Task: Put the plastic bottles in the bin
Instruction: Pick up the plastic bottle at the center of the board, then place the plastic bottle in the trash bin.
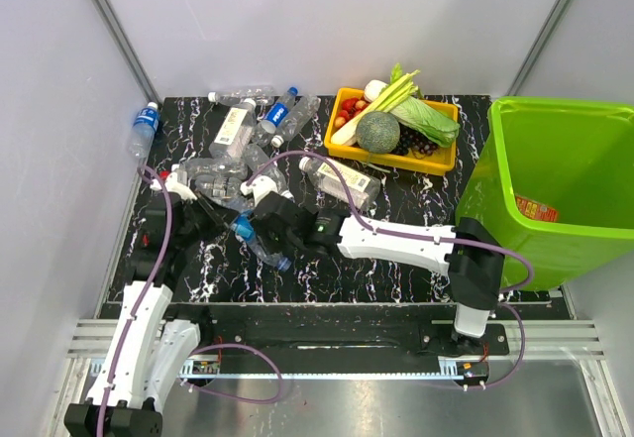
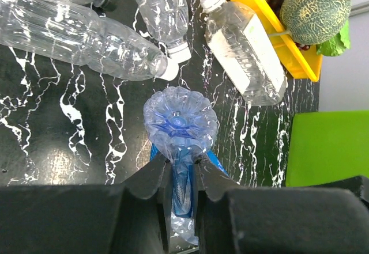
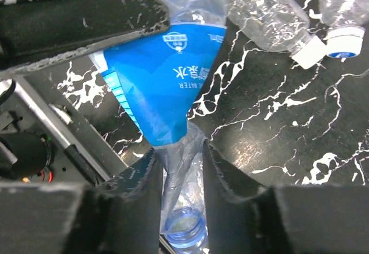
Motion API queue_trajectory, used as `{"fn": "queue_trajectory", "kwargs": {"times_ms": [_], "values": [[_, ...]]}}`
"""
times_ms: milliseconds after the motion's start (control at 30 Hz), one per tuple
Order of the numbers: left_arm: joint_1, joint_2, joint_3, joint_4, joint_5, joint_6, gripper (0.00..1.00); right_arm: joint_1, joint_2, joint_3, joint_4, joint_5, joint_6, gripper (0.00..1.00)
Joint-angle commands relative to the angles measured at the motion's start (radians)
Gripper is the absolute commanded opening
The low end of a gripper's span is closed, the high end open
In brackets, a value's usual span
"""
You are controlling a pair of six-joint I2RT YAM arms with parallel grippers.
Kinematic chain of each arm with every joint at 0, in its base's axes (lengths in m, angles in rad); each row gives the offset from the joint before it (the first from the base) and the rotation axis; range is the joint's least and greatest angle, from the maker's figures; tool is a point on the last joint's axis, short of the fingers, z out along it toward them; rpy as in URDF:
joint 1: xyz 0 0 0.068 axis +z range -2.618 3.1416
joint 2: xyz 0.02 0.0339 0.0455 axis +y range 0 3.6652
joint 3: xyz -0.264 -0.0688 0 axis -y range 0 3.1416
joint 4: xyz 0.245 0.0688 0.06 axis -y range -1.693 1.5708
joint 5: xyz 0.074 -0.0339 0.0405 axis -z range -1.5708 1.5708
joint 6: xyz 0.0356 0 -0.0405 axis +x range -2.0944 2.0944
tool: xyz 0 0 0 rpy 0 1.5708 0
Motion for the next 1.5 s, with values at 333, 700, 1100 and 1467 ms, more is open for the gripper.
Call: {"fn": "queue_trajectory", "kwargs": {"times_ms": [333, 700, 1100, 1467], "values": [[-0.027, -0.055, 0.017, 0.016, -0.002, 0.126, 0.99, -0.021, -0.074, -0.049, 0.032, 0.358, -0.051, 0.00], [-0.076, -0.027, 0.153, -0.060, 0.005, 0.276, 0.99, -0.246, -0.482, -0.150, -0.005, 0.514, -0.178, 0.00], [-0.094, -0.029, 0.098, -0.057, -0.058, 0.273, 0.99, -0.335, -0.857, -0.056, 0.143, 0.959, -0.643, 0.00], [-0.094, -0.030, 0.096, -0.057, -0.078, 0.265, 0.99, -0.347, -1.039, -0.129, 0.220, 1.108, -0.882, 0.02]]}}
